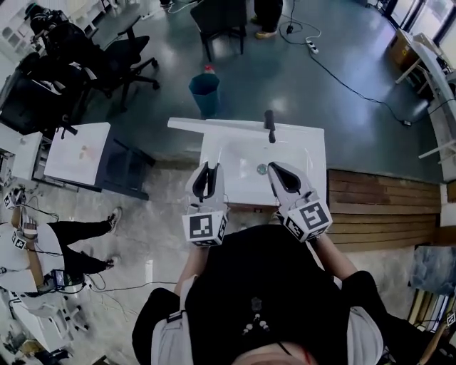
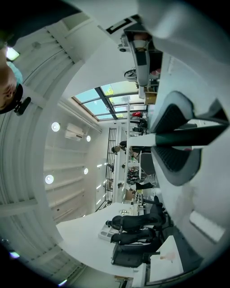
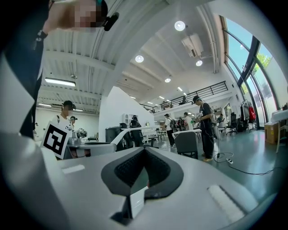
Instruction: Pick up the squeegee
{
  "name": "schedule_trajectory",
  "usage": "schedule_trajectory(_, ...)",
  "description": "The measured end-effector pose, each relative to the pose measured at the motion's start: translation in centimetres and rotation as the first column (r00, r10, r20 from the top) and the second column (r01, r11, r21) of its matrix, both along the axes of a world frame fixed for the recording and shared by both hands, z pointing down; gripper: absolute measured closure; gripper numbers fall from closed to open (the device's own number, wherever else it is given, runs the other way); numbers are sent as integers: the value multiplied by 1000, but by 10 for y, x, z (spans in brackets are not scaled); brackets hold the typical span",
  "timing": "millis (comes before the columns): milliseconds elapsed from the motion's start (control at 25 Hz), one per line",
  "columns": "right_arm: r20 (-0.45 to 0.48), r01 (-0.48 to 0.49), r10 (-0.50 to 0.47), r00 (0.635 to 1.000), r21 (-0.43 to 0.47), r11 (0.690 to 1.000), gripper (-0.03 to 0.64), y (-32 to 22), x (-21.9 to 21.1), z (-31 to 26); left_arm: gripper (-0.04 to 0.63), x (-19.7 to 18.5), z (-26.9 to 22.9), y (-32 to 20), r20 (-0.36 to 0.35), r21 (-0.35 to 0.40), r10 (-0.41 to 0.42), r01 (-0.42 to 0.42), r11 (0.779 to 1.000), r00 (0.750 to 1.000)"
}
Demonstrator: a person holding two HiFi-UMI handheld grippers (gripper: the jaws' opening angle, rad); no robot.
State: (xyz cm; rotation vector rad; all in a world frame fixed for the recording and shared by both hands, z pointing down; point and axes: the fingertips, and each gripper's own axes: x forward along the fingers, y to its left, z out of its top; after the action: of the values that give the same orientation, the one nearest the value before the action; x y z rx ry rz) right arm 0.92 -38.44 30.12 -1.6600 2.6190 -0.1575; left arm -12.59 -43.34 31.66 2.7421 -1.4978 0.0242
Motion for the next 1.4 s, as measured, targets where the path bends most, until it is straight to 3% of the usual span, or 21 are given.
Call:
schedule_trajectory(400,10,-23,23,1000,19,1000,615,4,8,-5,489,9,-7,3,-2,26,24,-24,999,1000)
schedule_trajectory(1400,19,-22,21,1000,14,1000,617,17,15,-1,489,27,1,11,-1,2,69,-69,998,998)
